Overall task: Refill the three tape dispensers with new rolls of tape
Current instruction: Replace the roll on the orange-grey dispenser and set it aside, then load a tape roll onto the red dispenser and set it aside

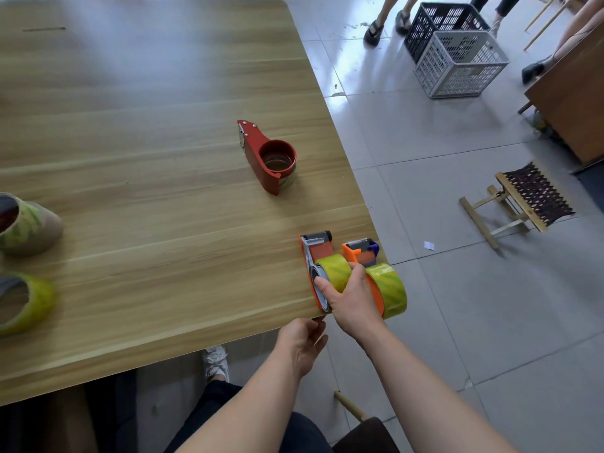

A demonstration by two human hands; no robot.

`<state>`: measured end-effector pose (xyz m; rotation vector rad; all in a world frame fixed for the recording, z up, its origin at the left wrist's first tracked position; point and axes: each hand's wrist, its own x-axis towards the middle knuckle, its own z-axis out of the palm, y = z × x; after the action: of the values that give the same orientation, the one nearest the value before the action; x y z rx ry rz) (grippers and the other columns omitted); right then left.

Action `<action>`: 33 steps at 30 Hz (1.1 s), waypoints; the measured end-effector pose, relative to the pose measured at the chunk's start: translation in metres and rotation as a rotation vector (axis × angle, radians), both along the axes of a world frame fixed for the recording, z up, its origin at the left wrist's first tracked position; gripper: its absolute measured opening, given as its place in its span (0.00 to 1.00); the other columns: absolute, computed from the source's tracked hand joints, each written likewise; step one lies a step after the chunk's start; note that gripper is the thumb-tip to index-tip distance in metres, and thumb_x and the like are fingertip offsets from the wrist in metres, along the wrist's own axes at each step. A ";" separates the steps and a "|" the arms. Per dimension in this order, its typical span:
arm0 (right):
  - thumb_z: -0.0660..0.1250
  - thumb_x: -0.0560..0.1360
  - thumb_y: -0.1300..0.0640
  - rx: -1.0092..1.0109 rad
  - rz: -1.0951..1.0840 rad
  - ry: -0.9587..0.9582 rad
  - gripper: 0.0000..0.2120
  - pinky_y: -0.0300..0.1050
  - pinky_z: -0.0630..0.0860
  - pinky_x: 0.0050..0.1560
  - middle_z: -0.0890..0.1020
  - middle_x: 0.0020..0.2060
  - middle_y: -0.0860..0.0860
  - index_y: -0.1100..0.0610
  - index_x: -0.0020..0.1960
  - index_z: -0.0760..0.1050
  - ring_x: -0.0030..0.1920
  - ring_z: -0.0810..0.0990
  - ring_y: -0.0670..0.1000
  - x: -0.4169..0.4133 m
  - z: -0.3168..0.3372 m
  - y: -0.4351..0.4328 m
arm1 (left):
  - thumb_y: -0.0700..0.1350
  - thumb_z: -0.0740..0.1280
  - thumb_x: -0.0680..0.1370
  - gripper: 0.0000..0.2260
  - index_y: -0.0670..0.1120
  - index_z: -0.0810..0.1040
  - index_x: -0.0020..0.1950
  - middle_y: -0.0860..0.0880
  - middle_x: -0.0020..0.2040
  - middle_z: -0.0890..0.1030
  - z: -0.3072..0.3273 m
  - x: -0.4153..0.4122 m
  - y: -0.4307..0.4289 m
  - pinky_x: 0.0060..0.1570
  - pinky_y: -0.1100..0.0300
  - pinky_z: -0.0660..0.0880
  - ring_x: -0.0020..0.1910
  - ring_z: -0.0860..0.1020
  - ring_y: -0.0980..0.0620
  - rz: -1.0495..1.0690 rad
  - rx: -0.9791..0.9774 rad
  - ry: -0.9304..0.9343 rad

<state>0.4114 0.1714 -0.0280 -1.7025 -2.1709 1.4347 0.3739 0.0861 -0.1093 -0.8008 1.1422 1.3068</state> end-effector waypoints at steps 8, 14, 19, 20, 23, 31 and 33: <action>0.70 0.74 0.49 0.124 0.078 -0.061 0.37 0.47 0.66 0.70 0.69 0.71 0.52 0.56 0.76 0.58 0.71 0.67 0.52 -0.002 0.014 -0.001 | 0.33 0.50 0.76 0.12 0.44 0.65 0.35 0.46 0.31 0.65 0.013 -0.012 -0.003 0.29 0.60 0.59 0.24 0.61 0.52 -0.158 -0.007 0.021; 0.69 0.75 0.50 0.096 0.094 -0.148 0.31 0.50 0.72 0.64 0.71 0.67 0.57 0.59 0.73 0.63 0.66 0.72 0.56 -0.008 0.033 -0.001 | 0.44 0.54 0.80 0.14 0.46 0.65 0.34 0.47 0.34 0.69 0.042 -0.030 -0.014 0.32 0.60 0.64 0.30 0.66 0.51 -0.278 -0.021 0.038; 0.68 0.75 0.51 0.110 0.098 -0.150 0.31 0.49 0.70 0.66 0.69 0.69 0.57 0.61 0.73 0.63 0.68 0.70 0.56 -0.016 0.053 0.002 | 0.44 0.56 0.81 0.10 0.45 0.71 0.41 0.48 0.41 0.79 0.075 -0.059 -0.013 0.40 0.59 0.70 0.36 0.73 0.51 -0.267 -0.039 0.182; 0.68 0.75 0.52 0.119 0.105 -0.147 0.29 0.48 0.69 0.65 0.70 0.69 0.57 0.61 0.72 0.64 0.68 0.70 0.56 -0.019 0.057 0.003 | 0.44 0.55 0.81 0.10 0.44 0.71 0.41 0.48 0.42 0.79 0.083 -0.066 -0.012 0.41 0.59 0.70 0.37 0.74 0.51 -0.257 -0.028 0.203; 0.67 0.76 0.51 0.130 0.123 -0.119 0.28 0.48 0.69 0.64 0.70 0.69 0.57 0.60 0.72 0.64 0.68 0.70 0.56 -0.033 0.073 0.006 | 0.44 0.56 0.81 0.10 0.44 0.72 0.43 0.48 0.44 0.79 0.108 -0.089 -0.009 0.48 0.56 0.71 0.40 0.74 0.52 -0.236 -0.004 0.265; 0.66 0.77 0.51 0.132 0.126 0.005 0.30 0.50 0.69 0.66 0.69 0.72 0.56 0.58 0.75 0.62 0.70 0.69 0.56 -0.091 0.106 0.014 | 0.44 0.55 0.81 0.11 0.44 0.72 0.43 0.47 0.52 0.78 0.159 -0.165 -0.005 0.57 0.53 0.69 0.44 0.75 0.51 -0.190 0.051 0.407; 0.66 0.78 0.51 0.126 0.117 0.022 0.29 0.49 0.69 0.65 0.69 0.71 0.56 0.59 0.74 0.62 0.70 0.70 0.56 -0.108 0.112 0.019 | 0.44 0.55 0.81 0.10 0.44 0.73 0.43 0.48 0.49 0.78 0.167 -0.186 -0.003 0.56 0.53 0.70 0.42 0.75 0.51 -0.192 0.063 0.439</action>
<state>0.3030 0.1903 0.0838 -1.5357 -2.3293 1.3020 0.1884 0.0826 0.0578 -0.3514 1.4747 1.3848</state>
